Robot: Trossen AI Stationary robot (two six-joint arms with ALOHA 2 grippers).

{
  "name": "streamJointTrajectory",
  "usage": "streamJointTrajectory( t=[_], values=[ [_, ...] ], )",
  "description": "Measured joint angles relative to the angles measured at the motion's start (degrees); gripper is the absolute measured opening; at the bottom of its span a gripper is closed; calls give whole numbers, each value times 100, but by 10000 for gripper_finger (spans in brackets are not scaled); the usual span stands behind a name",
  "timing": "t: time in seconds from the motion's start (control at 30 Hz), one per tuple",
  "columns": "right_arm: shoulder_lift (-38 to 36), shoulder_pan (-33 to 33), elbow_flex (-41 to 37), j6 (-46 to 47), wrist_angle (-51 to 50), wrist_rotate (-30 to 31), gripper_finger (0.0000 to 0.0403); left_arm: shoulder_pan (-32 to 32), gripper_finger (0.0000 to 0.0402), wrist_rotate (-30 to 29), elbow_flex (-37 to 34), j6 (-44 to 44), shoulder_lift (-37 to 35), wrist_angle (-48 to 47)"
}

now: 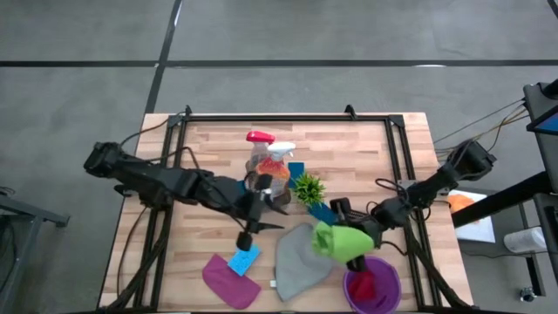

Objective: Pick & Place Kitchen Items
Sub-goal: Put the green towel into the purple bucket

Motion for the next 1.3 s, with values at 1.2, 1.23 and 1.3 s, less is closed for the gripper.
streamJointTrajectory(
  t=[1.2, 1.23, 1.3],
  values=[
    [-338, 3042, 3644, 6032, -11541, 2452, 18, -6, 155, -527, -4372, -1604, -2427, 2792],
    [-177, 3042, 3859, 6194, -11779, 2266, 18, -6, 155, -527, -4372, -1602, -2427, 2792],
    [148, 3042, 4249, 6486, -12142, 1908, 18, -6, 155, -527, -4372, -1602, -2427, 2783]
  ],
)
